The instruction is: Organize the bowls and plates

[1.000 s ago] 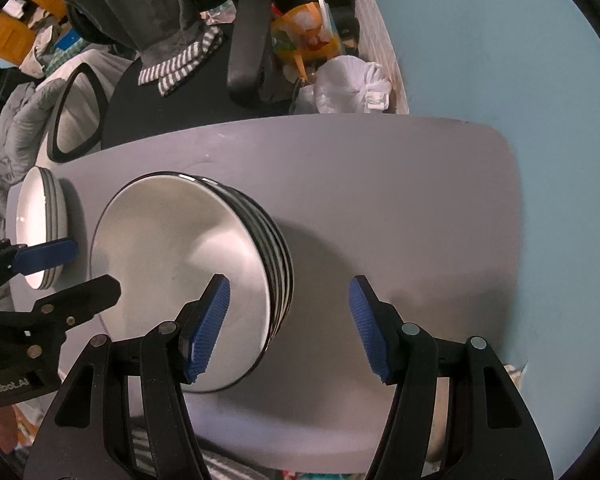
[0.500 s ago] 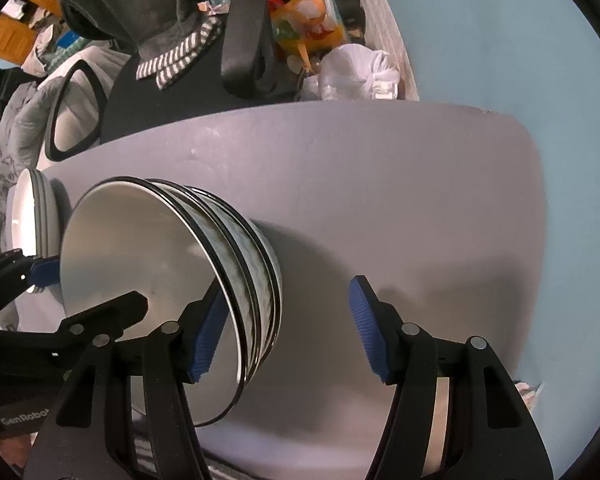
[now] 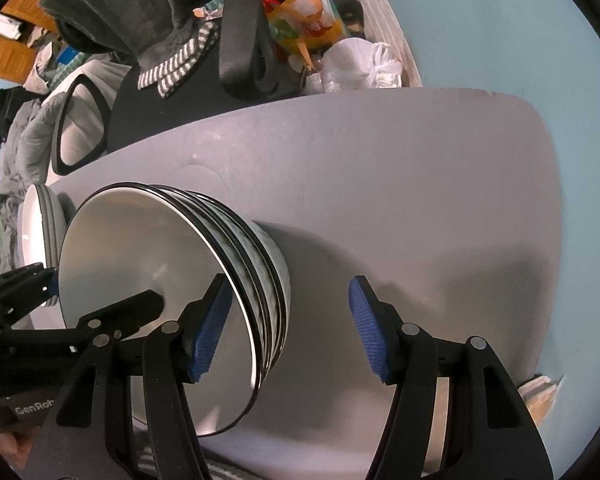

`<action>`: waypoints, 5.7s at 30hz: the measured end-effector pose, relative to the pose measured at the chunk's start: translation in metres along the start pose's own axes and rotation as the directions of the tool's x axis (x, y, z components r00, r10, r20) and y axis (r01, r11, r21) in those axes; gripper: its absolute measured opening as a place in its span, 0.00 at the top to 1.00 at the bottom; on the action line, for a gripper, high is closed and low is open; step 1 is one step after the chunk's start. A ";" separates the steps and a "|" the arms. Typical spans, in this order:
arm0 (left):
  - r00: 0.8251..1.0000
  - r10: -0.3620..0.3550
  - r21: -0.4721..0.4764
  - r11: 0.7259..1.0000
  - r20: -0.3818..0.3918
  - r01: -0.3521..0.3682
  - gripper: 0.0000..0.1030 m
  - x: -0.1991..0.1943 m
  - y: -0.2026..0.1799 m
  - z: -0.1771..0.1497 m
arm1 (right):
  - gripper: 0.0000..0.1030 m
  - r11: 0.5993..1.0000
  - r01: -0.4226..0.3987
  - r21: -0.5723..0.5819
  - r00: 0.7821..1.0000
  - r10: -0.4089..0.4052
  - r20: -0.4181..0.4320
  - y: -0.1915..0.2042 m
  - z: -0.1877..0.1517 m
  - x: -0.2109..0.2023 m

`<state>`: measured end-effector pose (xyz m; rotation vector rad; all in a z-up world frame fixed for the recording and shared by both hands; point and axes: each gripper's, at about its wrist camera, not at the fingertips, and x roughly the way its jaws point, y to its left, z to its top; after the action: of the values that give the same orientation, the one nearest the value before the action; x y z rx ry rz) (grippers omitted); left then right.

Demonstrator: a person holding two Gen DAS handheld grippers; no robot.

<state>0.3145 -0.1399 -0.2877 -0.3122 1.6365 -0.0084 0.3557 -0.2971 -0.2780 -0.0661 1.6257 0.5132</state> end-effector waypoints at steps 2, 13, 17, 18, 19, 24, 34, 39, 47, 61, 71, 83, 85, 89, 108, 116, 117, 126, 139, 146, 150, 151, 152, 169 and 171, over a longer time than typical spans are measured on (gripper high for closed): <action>1.000 0.001 0.000 1.000 0.016 -0.001 0.52 -0.002 0.000 0.000 | 0.46 1.000 0.003 -0.006 1.000 -0.003 -0.006 0.002 0.001 0.000; 1.000 0.000 0.027 1.000 -0.001 0.001 0.73 -0.003 -0.007 0.005 | 0.73 0.999 -0.026 -0.026 0.999 0.025 -0.033 0.012 0.004 0.000; 1.000 0.022 0.053 0.998 -0.014 -0.022 0.76 -0.003 -0.009 0.004 | 0.75 0.999 -0.008 -0.039 0.999 0.006 -0.046 0.014 0.006 0.000; 1.000 0.023 0.054 0.998 -0.020 -0.022 0.78 -0.003 -0.009 0.004 | 0.76 0.999 -0.001 -0.043 0.999 -0.001 -0.050 0.014 0.007 0.000; 1.000 0.017 0.048 0.999 -0.025 -0.016 0.79 -0.003 -0.008 0.005 | 0.76 0.999 0.008 -0.050 0.998 -0.010 -0.055 0.015 0.007 0.000; 0.999 -0.016 0.033 0.999 -0.036 0.017 0.82 -0.003 -0.001 0.006 | 0.76 0.999 0.011 -0.043 0.998 -0.014 -0.060 0.015 0.008 0.000; 0.999 -0.022 0.048 0.999 -0.027 0.023 0.82 -0.003 -0.001 0.004 | 0.78 1.000 0.011 0.016 0.998 -0.010 -0.057 0.012 0.007 0.000; 0.998 -0.049 0.034 0.998 -0.038 0.050 0.81 -0.001 0.002 0.007 | 0.78 1.000 -0.001 0.011 0.998 0.002 -0.060 0.010 0.008 0.000; 0.995 -0.079 0.040 0.996 -0.060 0.081 0.80 0.002 0.006 0.010 | 0.78 0.999 -0.033 0.023 0.997 0.034 -0.064 0.005 0.009 0.000; 0.996 -0.049 0.023 0.998 -0.074 0.051 0.82 0.000 0.008 0.005 | 0.79 0.998 -0.020 0.067 0.995 0.027 -0.096 0.010 0.005 0.004; 0.998 -0.034 0.003 0.999 -0.061 0.034 0.83 -0.011 0.027 -0.009 | 0.80 0.998 -0.031 0.046 0.994 0.035 -0.102 0.032 -0.005 0.002; 0.999 -0.041 -0.048 0.998 -0.027 0.040 0.83 -0.029 0.065 -0.029 | 0.80 0.999 -0.038 -0.008 0.994 0.037 -0.101 0.073 -0.006 0.000; 0.999 -0.040 -0.061 0.997 -0.019 0.039 0.83 -0.034 0.074 -0.033 | 0.80 0.999 -0.041 -0.018 0.994 0.039 -0.100 0.081 -0.006 0.000; 0.999 -0.033 -0.076 0.997 -0.005 0.032 0.83 -0.044 0.089 -0.041 | 0.80 0.998 -0.044 -0.039 0.994 0.040 -0.101 0.100 -0.005 -0.001; 0.996 -0.026 -0.215 0.976 0.087 0.045 0.83 -0.099 0.186 -0.062 | 0.81 0.981 -0.059 -0.184 0.996 0.045 -0.079 0.213 0.009 -0.007; 0.993 -0.006 -0.259 0.965 0.117 0.036 0.83 -0.115 0.227 -0.069 | 0.81 0.970 -0.071 -0.234 0.995 0.053 -0.084 0.257 0.013 -0.002; 0.993 -0.003 -0.267 0.963 0.117 0.035 0.83 -0.114 0.233 -0.070 | 0.81 0.969 -0.072 -0.238 0.995 0.053 -0.085 0.261 0.013 -0.001; 0.996 0.003 -0.312 0.950 0.087 0.024 0.83 -0.101 0.273 -0.075 | 0.81 0.960 -0.066 -0.273 0.992 0.032 -0.126 0.302 0.015 0.029; 0.998 -0.005 -0.314 0.949 0.058 0.023 0.83 -0.090 0.295 -0.072 | 0.81 0.965 -0.030 -0.261 0.988 -0.011 -0.155 0.326 0.020 0.055; 0.999 -0.019 -0.319 0.947 0.047 0.033 0.83 -0.082 0.299 -0.074 | 0.81 0.968 -0.027 -0.251 0.985 -0.016 -0.170 0.326 0.019 0.063; 0.998 -0.021 -0.323 0.946 0.051 0.037 0.83 -0.081 0.300 -0.075 | 0.81 0.967 -0.022 -0.255 0.984 -0.024 -0.174 0.326 0.019 0.066; 0.998 -0.022 -0.324 0.945 0.053 0.038 0.83 -0.081 0.301 -0.075 | 0.81 0.966 -0.020 -0.257 0.985 -0.026 -0.173 0.328 0.020 0.066; 0.998 -0.022 -0.325 0.945 0.055 0.039 0.83 -0.081 0.300 -0.075 | 0.81 0.965 -0.016 -0.261 0.985 -0.030 -0.170 0.329 0.020 0.066; 0.991 -0.039 -0.357 0.930 0.127 0.083 0.73 -0.085 0.304 -0.082 | 0.62 0.958 -0.015 -0.287 0.985 -0.035 -0.171 0.333 0.021 0.069; 0.990 -0.003 -0.357 0.932 0.139 0.053 0.72 -0.089 0.304 -0.085 | 0.55 0.956 0.007 -0.292 0.988 -0.053 -0.147 0.332 0.018 0.068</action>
<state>0.1765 0.1551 -0.2511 -0.6051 1.4917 0.2899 0.2508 0.0243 -0.2482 -0.3573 1.6852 0.7362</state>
